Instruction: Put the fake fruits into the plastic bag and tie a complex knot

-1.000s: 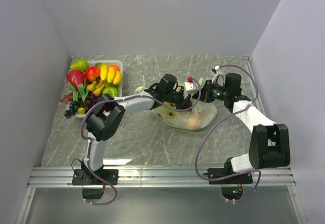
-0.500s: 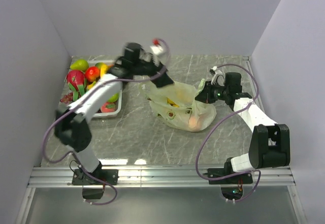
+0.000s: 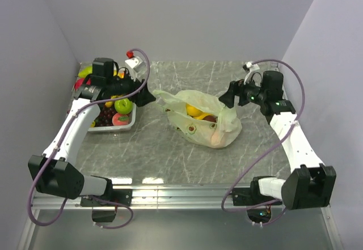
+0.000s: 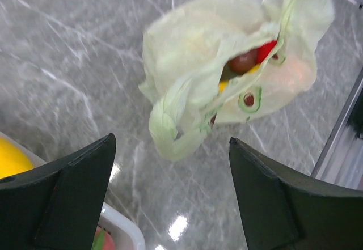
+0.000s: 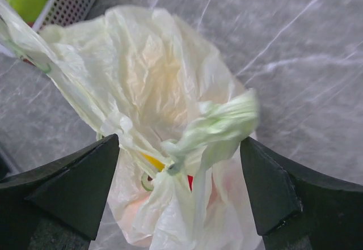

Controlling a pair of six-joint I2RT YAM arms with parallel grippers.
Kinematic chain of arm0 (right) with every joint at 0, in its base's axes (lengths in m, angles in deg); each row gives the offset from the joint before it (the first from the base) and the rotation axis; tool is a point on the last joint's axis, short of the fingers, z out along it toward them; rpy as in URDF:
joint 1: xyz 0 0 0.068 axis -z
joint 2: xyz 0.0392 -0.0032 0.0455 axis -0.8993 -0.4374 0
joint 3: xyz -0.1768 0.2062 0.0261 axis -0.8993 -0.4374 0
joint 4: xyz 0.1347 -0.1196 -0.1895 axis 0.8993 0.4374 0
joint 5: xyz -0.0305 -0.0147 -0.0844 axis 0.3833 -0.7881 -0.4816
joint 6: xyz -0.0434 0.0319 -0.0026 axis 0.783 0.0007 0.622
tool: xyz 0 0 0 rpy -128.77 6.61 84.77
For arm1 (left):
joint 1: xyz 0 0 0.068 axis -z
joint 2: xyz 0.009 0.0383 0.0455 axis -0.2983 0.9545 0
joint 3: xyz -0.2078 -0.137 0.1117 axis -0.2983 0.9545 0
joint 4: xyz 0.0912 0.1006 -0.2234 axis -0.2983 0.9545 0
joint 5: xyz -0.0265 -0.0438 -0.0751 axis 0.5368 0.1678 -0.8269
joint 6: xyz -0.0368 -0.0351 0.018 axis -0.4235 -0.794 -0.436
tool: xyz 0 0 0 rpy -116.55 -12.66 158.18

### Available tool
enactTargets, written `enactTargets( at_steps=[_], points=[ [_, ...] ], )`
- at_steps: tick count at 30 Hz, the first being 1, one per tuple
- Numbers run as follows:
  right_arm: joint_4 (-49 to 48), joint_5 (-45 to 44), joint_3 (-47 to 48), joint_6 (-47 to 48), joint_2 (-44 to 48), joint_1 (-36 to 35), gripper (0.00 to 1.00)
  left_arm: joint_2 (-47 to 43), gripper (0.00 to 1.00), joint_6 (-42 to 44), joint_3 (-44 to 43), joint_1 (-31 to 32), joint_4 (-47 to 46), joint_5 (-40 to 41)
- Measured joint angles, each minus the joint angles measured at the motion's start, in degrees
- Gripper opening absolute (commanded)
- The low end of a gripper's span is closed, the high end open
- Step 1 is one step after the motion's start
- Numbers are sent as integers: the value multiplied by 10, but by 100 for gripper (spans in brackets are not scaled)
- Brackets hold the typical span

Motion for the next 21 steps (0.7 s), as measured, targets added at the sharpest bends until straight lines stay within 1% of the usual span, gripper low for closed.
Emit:
enactTargets(
  at_steps=[4, 7, 8, 9, 10, 12, 13, 15, 16, 19, 21],
  points=[
    [2, -18, 29, 14, 27, -9, 94, 12, 82, 16, 23, 0, 17, 6],
    [0, -31, 48, 27, 29, -39, 94, 28, 75, 24, 23, 0, 18, 7],
    [0, -37, 52, 32, 29, -52, 94, 33, 69, 28, 23, 0, 19, 6],
    [0, -40, 55, 36, 28, -66, 94, 40, 65, 32, 23, 0, 20, 5],
    [-1, -41, 56, 40, 28, -80, 94, 46, 56, 35, 23, 0, 21, 5],
    [0, -45, 63, 47, 26, -111, 94, 58, 45, 37, 23, 0, 21, 2],
    [-2, -46, 67, 49, 24, -127, 95, 63, 34, 38, 23, 0, 20, -1],
    [-5, -50, 83, 58, 10, -167, 96, 71, 23, 36, 23, 0, 19, -9],
    [-8, -51, 92, 63, 0, -184, 97, 76, 14, 35, 23, 0, 19, -14],
    [-37, -51, 113, 81, -42, -231, 98, 86, 1, 30, 23, 0, 16, -24],
    [-56, -45, 118, 90, -75, -247, 97, 89, 0, 27, 23, 0, 13, -27]
  ],
)
